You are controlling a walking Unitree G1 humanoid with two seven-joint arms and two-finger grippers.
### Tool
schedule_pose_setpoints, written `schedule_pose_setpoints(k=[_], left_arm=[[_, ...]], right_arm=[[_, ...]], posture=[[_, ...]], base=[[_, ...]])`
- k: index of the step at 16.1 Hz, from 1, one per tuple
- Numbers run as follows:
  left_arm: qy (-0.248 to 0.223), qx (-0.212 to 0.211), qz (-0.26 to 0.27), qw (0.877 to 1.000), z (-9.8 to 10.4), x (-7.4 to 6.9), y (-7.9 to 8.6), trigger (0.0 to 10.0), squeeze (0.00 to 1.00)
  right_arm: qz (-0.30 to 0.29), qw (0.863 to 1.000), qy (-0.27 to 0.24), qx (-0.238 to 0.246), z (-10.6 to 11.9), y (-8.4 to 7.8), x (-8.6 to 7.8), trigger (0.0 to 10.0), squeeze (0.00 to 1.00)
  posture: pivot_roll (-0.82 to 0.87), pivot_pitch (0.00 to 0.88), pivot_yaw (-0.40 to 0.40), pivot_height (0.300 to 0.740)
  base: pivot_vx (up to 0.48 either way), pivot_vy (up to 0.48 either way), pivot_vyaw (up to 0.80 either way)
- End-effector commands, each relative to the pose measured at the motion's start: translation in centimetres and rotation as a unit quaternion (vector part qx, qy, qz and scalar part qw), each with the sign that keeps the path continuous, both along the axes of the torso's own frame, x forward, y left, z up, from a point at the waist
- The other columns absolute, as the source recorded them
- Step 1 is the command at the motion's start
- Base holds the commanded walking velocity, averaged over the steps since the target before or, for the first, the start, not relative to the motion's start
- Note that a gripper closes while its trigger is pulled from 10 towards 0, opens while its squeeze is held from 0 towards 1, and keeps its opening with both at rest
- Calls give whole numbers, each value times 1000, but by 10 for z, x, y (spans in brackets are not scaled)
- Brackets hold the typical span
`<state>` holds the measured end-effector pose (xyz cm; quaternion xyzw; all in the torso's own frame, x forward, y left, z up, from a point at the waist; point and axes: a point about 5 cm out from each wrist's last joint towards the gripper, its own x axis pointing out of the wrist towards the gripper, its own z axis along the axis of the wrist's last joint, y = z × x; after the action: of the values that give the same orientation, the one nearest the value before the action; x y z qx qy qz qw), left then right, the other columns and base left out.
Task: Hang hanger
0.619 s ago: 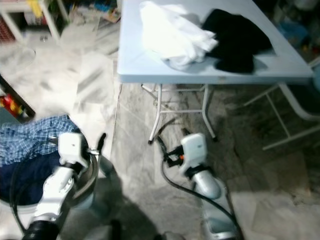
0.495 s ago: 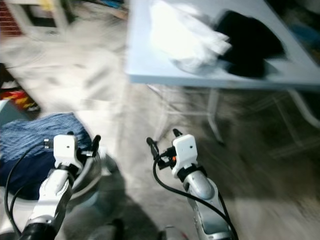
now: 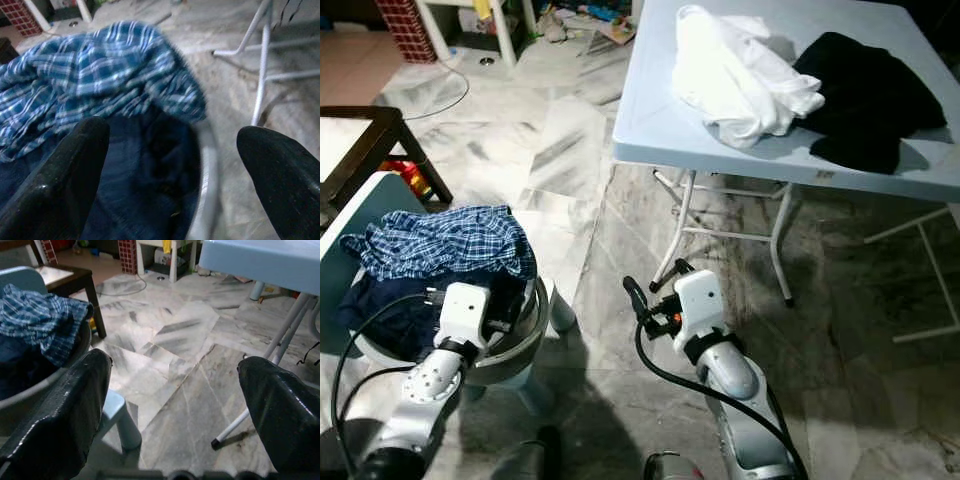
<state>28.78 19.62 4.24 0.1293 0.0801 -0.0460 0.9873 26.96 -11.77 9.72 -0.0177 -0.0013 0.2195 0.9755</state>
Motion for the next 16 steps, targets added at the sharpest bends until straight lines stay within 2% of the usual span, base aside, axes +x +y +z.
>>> schedule_pose_setpoints(k=[1,3,5,6,10,11,16], left_arm=[[6,27,-10,1000,0,3,6,10000,0],[7,49,-21,999,2,9,10,10000,0],[-2,79,-50,996,8,20,5,10000,0],[-4,109,-63,992,11,28,0,10000,0],[43,121,-72,989,8,41,-8,10000,0],[53,138,-77,986,8,44,-11,0,0],[59,144,-47,987,12,50,-5,0,0]], right_arm=[[-5,1000,0,0,2,-4,-4,10000,0],[-8,1000,5,-3,1,-8,-9,10000,0],[-15,1000,11,-8,1,-13,-18,10000,0],[-23,1000,14,-10,2,-16,-22,10000,0],[-52,998,18,-15,3,-25,-32,10000,0],[-57,998,17,-16,4,-26,-35,10000,0],[-77,997,15,-23,7,-33,-41,10000,0]], posture=[[-45,240,-74,740],[-63,259,-78,740],[-105,297,-77,740],[-124,307,-73,740],[-198,324,-60,740],[-228,323,-55,740],[-264,309,-43,740]], base=[[0,0,0],[0,0,0],[0,0,0],[0,0,0],[0,0,0],[0,0,0],[0,0,0]])
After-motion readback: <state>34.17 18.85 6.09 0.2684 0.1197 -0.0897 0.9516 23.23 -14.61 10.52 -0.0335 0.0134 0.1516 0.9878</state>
